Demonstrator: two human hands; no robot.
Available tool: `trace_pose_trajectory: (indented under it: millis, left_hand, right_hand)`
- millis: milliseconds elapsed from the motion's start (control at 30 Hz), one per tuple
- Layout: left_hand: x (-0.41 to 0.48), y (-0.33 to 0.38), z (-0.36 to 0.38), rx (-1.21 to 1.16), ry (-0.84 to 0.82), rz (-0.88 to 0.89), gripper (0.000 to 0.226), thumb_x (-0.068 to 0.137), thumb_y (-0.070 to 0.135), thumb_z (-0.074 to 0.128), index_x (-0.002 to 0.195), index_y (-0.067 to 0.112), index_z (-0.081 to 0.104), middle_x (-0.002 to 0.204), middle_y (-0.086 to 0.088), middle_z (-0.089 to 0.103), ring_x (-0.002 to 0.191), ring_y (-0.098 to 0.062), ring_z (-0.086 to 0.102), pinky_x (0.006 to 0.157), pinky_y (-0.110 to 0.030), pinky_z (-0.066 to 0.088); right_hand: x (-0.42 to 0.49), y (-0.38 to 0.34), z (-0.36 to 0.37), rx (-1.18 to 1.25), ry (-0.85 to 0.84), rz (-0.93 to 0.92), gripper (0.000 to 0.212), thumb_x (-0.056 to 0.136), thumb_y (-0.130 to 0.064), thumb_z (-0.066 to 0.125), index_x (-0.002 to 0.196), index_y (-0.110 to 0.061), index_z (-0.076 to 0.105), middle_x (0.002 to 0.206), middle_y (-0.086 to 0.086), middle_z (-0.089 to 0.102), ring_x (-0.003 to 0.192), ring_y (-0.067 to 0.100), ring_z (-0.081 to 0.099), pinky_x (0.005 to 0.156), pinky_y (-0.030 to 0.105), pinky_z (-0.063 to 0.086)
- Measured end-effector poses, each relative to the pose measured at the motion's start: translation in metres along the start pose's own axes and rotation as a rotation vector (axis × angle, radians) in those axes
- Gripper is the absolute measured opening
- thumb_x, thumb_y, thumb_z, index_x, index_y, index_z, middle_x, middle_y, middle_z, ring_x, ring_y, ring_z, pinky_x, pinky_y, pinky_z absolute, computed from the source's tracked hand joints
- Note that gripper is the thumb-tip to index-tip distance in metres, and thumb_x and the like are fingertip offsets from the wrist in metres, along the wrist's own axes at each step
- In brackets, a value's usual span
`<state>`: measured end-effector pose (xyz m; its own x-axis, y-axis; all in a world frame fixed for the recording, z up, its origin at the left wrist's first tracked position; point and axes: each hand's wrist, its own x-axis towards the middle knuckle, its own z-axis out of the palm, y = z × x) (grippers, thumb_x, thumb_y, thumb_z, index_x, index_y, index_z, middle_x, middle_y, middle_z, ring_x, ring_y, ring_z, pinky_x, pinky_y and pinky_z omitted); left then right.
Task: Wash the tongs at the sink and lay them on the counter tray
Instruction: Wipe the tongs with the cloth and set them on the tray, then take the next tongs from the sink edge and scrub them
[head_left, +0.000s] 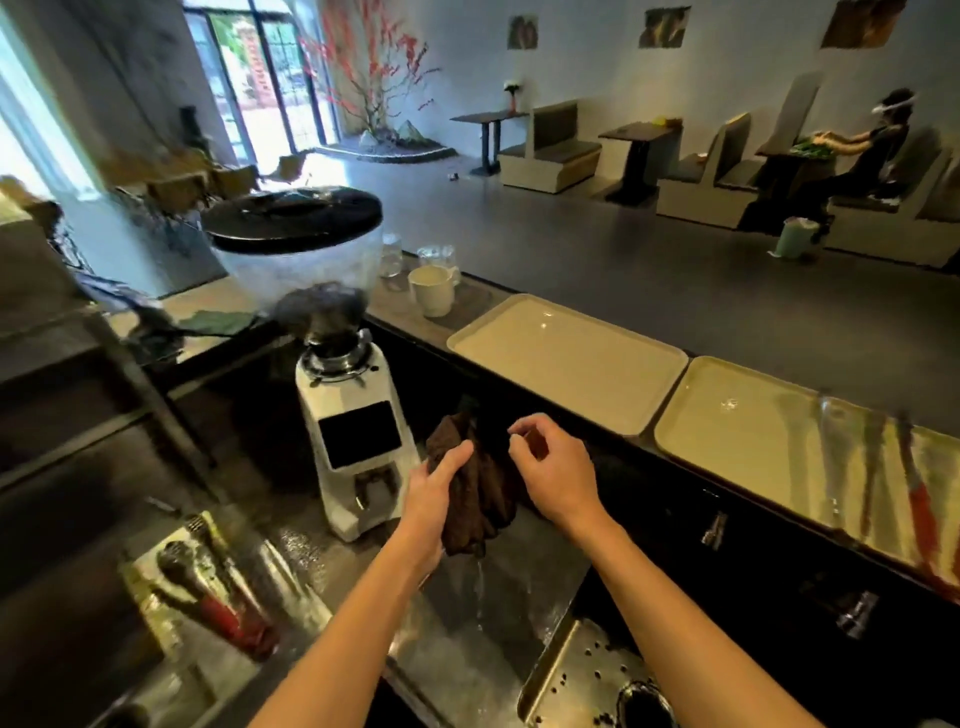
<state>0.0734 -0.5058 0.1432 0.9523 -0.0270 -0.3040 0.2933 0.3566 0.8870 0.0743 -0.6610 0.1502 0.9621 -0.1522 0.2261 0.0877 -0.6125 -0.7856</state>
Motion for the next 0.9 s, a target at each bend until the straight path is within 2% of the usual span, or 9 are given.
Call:
trace_pose_trajectory:
  millis: [167,267,333,433,500,533,667,833,900]
  left_hand:
    - [-0.023,0.017,-0.1,-0.002,0.102,0.023,0.022,0.086,0.024,0.071,0.095,0.004,0.068,0.088,-0.019,0.072,0.082,-0.034,0.07,0.081,-0.047,0.055]
    - [-0.038,0.025,-0.161,0.011,0.186,0.028,0.024,0.086,0.024,0.071,0.095,0.002,0.07,0.09,-0.02,0.072,0.075,-0.03,0.071,0.06,-0.036,0.058]
    - [-0.051,0.029,-0.206,-0.001,0.242,0.022,0.021,0.086,0.025,0.072,0.09,0.004,0.071,0.086,-0.019,0.071,0.071,-0.03,0.07,0.055,-0.034,0.056]
    - [-0.07,0.03,-0.264,-0.024,0.32,0.011,0.017,0.082,0.031,0.074,0.075,0.015,0.074,0.084,-0.015,0.073,0.075,-0.031,0.071,0.069,-0.043,0.059]
    - [-0.084,0.033,-0.301,-0.046,0.36,0.012,0.017,0.079,0.035,0.077,0.078,0.018,0.076,0.09,-0.014,0.075,0.085,-0.033,0.072,0.082,-0.049,0.057]
    - [-0.09,0.034,-0.318,-0.051,0.386,0.014,0.018,0.079,0.035,0.077,0.083,0.017,0.075,0.091,-0.014,0.075,0.086,-0.032,0.072,0.082,-0.049,0.058]
    - [-0.106,0.033,-0.376,-0.077,0.523,0.026,0.015,0.086,0.022,0.072,0.092,0.008,0.071,0.072,-0.005,0.074,0.063,-0.018,0.071,0.059,-0.029,0.057]
    - [-0.113,0.024,-0.425,-0.067,0.587,0.01,0.005,0.09,0.02,0.066,0.089,0.015,0.067,0.07,0.0,0.073,0.067,-0.016,0.069,0.056,-0.022,0.054]
    - [-0.112,0.022,-0.433,-0.075,0.592,-0.01,0.005,0.091,0.021,0.064,0.09,0.017,0.064,0.076,-0.003,0.072,0.079,-0.022,0.069,0.07,-0.031,0.057]
  right_hand:
    - [-0.03,-0.05,0.082,0.083,-0.113,-0.037,0.005,0.094,-0.027,0.061,0.091,-0.03,0.063,0.076,-0.01,0.064,0.071,0.005,0.06,0.067,0.03,0.048]
    - [-0.053,-0.08,0.132,0.131,-0.172,-0.051,0.006,0.094,-0.027,0.061,0.09,-0.029,0.065,0.076,-0.01,0.064,0.071,0.008,0.06,0.069,0.033,0.049]
    - [-0.071,-0.102,0.171,0.149,-0.232,-0.069,0.006,0.094,-0.027,0.061,0.091,-0.028,0.066,0.077,-0.011,0.063,0.071,0.007,0.059,0.068,0.032,0.049]
    - [-0.095,-0.129,0.221,0.171,-0.302,-0.08,0.005,0.095,-0.026,0.061,0.092,-0.027,0.065,0.08,-0.011,0.063,0.075,0.005,0.06,0.07,0.028,0.048]
    - [-0.11,-0.146,0.252,0.197,-0.336,-0.084,0.006,0.095,-0.024,0.061,0.091,-0.025,0.066,0.082,-0.009,0.065,0.077,0.005,0.06,0.07,0.026,0.048]
    - [-0.116,-0.154,0.266,0.208,-0.353,-0.076,0.008,0.095,-0.024,0.061,0.09,-0.024,0.067,0.082,-0.008,0.066,0.077,0.008,0.061,0.071,0.028,0.048]
    - [-0.135,-0.175,0.315,0.229,-0.397,-0.051,0.018,0.097,-0.027,0.059,0.079,-0.026,0.062,0.073,-0.008,0.063,0.069,0.011,0.057,0.069,0.035,0.047]
    - [-0.146,-0.176,0.361,0.201,-0.473,-0.021,0.018,0.099,-0.031,0.058,0.082,-0.025,0.063,0.077,-0.008,0.065,0.072,0.01,0.059,0.07,0.035,0.047]
    - [-0.142,-0.17,0.377,0.125,-0.514,-0.025,0.017,0.099,-0.034,0.057,0.09,-0.022,0.066,0.084,-0.007,0.067,0.078,0.01,0.062,0.071,0.032,0.048]
